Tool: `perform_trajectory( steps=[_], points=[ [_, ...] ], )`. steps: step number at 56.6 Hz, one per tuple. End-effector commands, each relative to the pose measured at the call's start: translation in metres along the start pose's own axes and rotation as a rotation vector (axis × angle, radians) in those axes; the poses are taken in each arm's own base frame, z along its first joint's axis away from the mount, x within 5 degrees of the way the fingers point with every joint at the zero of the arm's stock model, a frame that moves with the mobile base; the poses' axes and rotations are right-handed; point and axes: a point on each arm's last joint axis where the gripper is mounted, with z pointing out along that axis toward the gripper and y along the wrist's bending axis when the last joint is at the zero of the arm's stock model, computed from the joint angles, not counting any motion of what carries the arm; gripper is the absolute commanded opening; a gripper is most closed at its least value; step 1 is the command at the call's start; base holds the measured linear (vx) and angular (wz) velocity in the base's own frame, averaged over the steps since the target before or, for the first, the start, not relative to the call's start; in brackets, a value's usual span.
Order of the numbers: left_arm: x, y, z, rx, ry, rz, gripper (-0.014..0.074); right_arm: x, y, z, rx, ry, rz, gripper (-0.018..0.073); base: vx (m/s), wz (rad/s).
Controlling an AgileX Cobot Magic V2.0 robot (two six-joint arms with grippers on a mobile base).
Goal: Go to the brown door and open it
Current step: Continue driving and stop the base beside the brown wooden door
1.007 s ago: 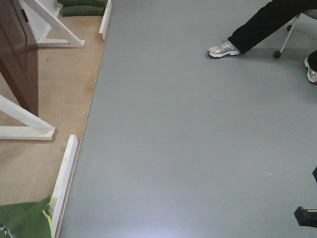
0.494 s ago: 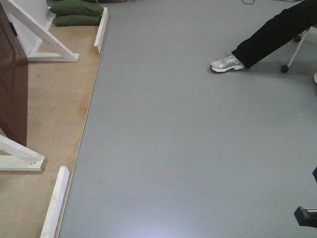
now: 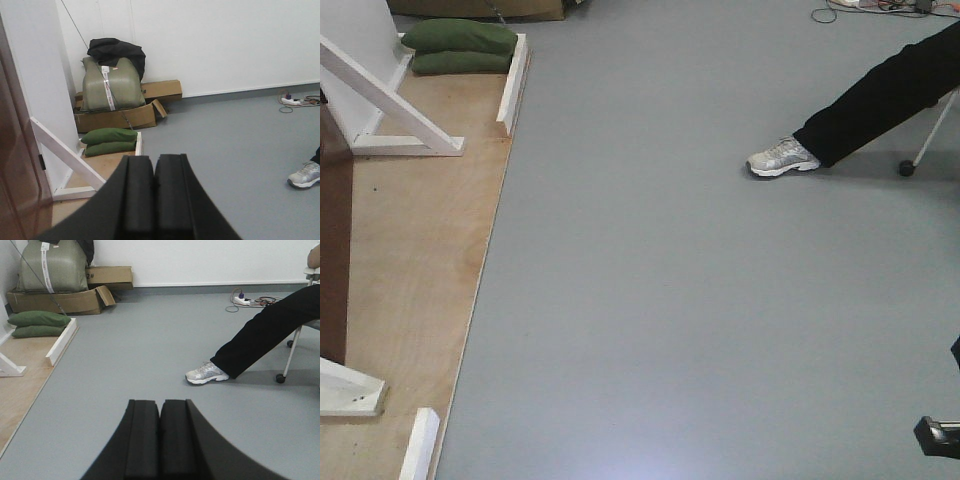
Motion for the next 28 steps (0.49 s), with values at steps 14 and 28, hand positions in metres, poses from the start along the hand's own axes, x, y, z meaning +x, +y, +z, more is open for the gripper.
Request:
perform_trajectory(
  steps=[14, 28],
  points=[
    [-0.0138, 0.0004, -0.0024, -0.002, -0.109, -0.01, -0.0003, -0.0061, -0.0006, -0.0006, 0.007, -0.088, -0.005, 0.0, 0.32, -0.01],
    [-0.0138, 0.0004, -0.0024, -0.002, -0.109, -0.01, -0.0003, -0.0061, -0.0006, -0.0006, 0.007, -0.088, -0.005, 0.0, 0.25, 0.01]
  ],
)
